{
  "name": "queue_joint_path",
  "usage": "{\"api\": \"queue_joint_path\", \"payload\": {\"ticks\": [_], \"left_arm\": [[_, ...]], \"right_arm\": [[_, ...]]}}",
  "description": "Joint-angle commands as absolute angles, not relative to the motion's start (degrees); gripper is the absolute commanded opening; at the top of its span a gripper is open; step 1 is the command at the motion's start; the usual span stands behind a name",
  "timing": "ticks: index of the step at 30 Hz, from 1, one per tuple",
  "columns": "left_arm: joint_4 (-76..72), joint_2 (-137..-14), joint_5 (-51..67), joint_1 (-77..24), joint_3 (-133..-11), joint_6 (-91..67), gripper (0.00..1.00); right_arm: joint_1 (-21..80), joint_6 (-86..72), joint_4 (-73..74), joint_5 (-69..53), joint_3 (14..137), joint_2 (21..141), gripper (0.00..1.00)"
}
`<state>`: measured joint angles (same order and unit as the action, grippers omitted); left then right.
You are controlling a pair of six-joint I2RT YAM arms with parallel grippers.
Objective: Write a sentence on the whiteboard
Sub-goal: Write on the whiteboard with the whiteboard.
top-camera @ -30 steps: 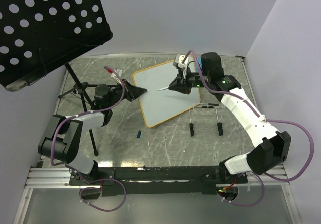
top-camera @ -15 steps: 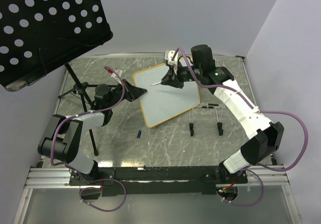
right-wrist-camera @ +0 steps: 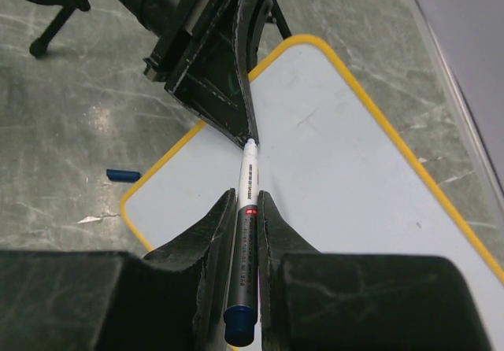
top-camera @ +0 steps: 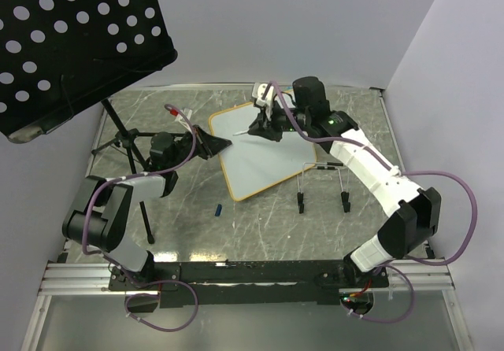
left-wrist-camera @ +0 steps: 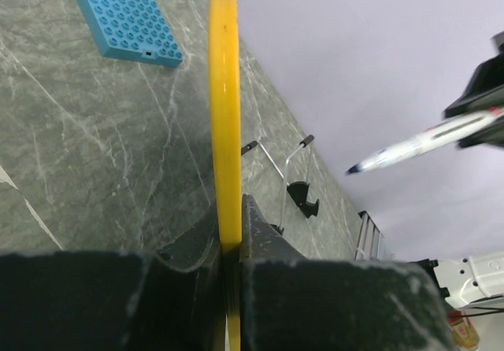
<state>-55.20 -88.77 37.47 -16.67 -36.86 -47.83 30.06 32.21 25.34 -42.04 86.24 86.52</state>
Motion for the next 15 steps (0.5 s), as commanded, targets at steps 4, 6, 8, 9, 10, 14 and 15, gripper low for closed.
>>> {"api": "queue_joint_path", "payload": {"ticks": [4,6,8,9,10,14,15], "left_arm": [[-69.17,-89.12,37.00,-16.61,-39.73,-53.35,0.01],[-68.82,-89.21,37.18,-16.61,-39.73,-53.09,0.01],[-68.64,-89.12,37.35,-16.61,-39.64,-52.91,0.01],[-68.64,-89.12,37.27,-16.61,-39.46,-52.91,0.01],[-68.73,-89.12,37.35,-16.61,-39.29,-52.91,0.01],[-68.99,-89.12,37.35,-16.61,-39.02,-53.17,0.01],[-69.17,-89.12,37.35,-16.61,-39.02,-53.26,0.01]], "right_arm": [[31.55,28.05,16.62,-36.65,82.27,87.89,0.00],[31.55,27.16,15.47,-35.60,82.35,88.42,0.00],[31.64,26.55,14.95,-34.98,82.70,89.03,0.00],[31.55,26.19,14.85,-34.37,82.88,89.03,0.00],[31.55,25.76,14.59,-33.84,83.05,89.47,0.00],[31.55,24.96,13.71,-32.00,83.23,90.09,0.00],[31.55,24.87,13.36,-31.73,83.23,90.17,0.00]]}}
